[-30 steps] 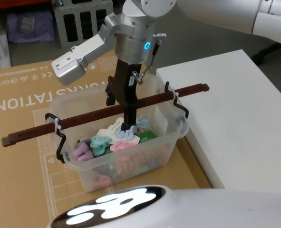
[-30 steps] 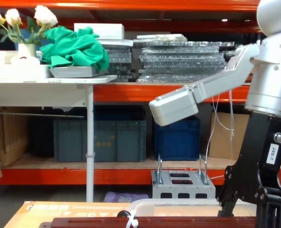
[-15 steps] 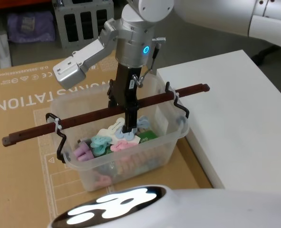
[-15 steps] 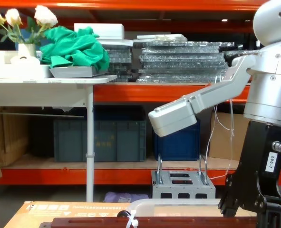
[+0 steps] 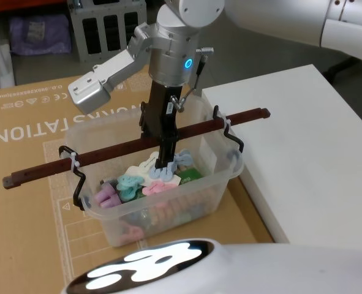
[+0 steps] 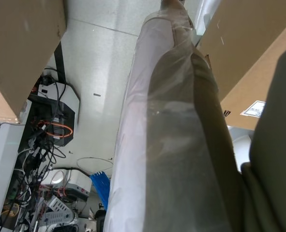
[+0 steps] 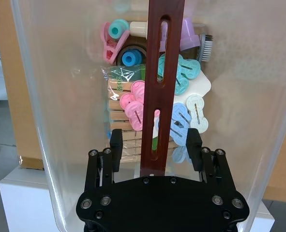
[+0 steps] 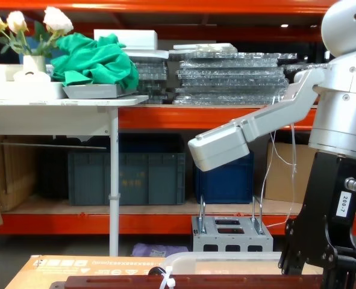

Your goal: Use one hand to grasp the basket and place it at the designated location.

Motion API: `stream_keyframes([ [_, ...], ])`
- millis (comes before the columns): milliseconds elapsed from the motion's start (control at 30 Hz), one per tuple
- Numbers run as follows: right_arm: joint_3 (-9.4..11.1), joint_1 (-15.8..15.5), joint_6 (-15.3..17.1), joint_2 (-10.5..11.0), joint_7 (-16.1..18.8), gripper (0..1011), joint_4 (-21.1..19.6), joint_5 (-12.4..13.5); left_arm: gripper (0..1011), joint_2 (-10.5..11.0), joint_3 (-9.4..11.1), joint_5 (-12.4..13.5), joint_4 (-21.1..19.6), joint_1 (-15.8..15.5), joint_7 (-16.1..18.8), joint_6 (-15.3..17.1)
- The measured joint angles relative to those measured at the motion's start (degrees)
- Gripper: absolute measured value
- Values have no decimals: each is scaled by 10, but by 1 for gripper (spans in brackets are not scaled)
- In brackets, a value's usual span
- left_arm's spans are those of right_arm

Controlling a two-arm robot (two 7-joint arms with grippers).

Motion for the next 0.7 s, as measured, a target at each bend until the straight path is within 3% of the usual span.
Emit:
stream_keyframes([
  [567, 1, 0, -1, 1, -1, 265, 0, 0, 0, 0, 0, 0, 0, 0, 0, 0],
  [700, 1, -1, -1, 1, -1, 233, 0, 0, 0, 0, 0, 0, 0, 0, 0, 0],
])
